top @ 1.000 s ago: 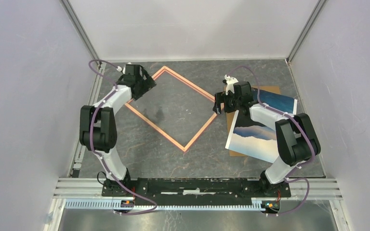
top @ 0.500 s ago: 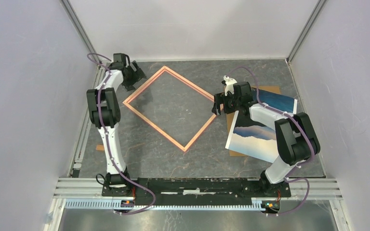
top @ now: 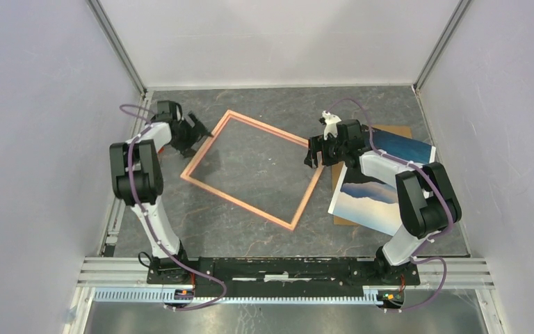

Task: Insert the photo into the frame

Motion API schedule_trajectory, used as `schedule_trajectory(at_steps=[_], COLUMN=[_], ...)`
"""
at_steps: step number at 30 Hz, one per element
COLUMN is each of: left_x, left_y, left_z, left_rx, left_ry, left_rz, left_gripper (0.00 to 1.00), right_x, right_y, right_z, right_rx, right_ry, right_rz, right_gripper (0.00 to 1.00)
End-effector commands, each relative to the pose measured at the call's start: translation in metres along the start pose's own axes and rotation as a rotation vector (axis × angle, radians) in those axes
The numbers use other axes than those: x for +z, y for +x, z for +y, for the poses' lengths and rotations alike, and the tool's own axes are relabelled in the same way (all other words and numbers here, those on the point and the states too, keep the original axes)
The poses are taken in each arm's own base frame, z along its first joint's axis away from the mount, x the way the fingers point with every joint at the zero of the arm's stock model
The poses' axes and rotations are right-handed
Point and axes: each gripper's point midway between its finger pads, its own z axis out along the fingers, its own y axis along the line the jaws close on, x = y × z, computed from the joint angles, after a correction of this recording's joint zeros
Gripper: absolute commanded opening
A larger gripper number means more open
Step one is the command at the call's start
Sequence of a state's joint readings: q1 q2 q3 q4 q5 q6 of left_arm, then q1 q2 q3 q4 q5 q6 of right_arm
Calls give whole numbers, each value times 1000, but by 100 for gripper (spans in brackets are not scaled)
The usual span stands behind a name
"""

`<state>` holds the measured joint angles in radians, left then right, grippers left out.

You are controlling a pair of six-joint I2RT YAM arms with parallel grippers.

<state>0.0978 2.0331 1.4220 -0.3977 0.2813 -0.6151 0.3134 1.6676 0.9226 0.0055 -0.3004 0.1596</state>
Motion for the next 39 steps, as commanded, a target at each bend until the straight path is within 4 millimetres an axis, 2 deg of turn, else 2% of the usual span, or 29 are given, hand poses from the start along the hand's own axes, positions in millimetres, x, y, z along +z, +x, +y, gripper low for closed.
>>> schedule_trajectory(at_steps=[1,4,8,11,15,17,20,25,28,33,36,39], left_x=[-31,-44,-46,-50,-58,-62,-64,-64,-64,-68,-69,-74], left_y=[53,79,113,129,136,140,138,148,151,157,158,162], left_z=[27,42,56,62,72,78,85,85,88,95,94,96], left_rx=[-177,-201,-238,-262,-277,-309,-322,-359,-348,-348,-345,-349], left_ry=[-20,-16,-8,-13,-22,-33,-36,-14,-21,-40,-41,-48], left_rz=[106,119,174,206,180,169,126,150,149,145,145,153], left_gripper=[100,100,100,100,100,100,100,100,100,100,100,100], right_x=[-4,-3,-6,-14,-33,-38,-37,-35,-41,-61,-58,-49], right_y=[-7,-2,-2,17,56,68,74,76,71,55,64,78], right_z=[6,1,4,9,10,13,29,31,20,7,2,7], right_rx=[14,58,90,98,99,123,151,212,183,115,119,148], right_ry=[-19,24,37,41,54,42,-54,-60,13,104,124,76], right_rz=[-37,-33,-55,-16,25,22,21,-12,-21,-76,-38,-18], right_gripper=[86,85,85,85,85,86,85,84,83,89,89,88])
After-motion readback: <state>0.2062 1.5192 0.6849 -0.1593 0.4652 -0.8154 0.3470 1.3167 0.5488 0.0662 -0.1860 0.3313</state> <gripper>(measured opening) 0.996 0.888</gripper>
